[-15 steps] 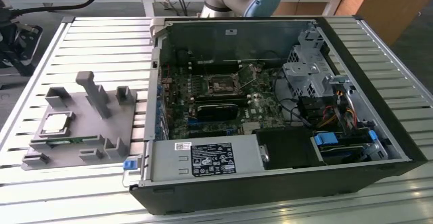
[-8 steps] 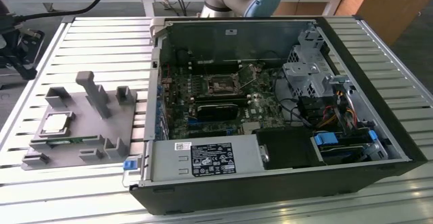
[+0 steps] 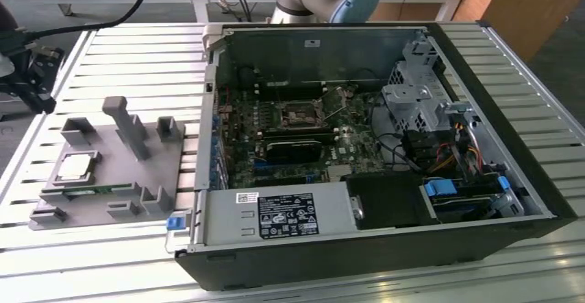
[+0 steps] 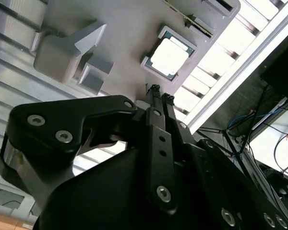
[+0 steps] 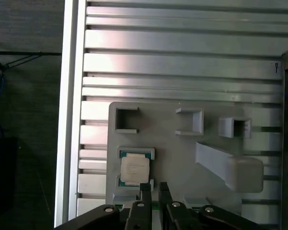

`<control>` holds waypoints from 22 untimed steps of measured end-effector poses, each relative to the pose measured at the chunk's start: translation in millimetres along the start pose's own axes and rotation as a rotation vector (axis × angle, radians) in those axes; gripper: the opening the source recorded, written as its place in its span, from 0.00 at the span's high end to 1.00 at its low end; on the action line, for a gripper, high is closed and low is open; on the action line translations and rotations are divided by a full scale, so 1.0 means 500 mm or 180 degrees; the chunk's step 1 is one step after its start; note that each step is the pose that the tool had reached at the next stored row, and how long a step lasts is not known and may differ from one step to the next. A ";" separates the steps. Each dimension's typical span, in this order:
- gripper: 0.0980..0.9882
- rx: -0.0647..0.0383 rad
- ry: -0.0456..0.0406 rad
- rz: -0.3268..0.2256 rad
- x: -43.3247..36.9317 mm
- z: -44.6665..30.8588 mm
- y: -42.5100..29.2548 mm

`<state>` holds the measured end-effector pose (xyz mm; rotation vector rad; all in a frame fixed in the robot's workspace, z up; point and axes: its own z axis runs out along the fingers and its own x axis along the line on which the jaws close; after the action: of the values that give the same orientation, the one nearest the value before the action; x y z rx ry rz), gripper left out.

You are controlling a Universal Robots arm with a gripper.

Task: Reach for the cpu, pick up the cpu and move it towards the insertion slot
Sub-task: 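Pick up the cpu and move it towards the insertion slot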

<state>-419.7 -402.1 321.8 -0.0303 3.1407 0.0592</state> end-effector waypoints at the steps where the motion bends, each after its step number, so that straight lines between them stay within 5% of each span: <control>1: 0.92 0.0000 0.0000 0.0000 0.000 0.002 -0.001; 4: 0.71 0.0000 0.0000 0.0000 0.002 0.011 -0.004; 14: 0.32 0.0001 0.0001 0.0000 0.005 0.047 -0.008; 22: 0.32 0.0001 0.0002 0.0000 0.006 0.069 -0.012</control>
<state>-422.7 -406.9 286.9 -0.0301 3.1412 0.0590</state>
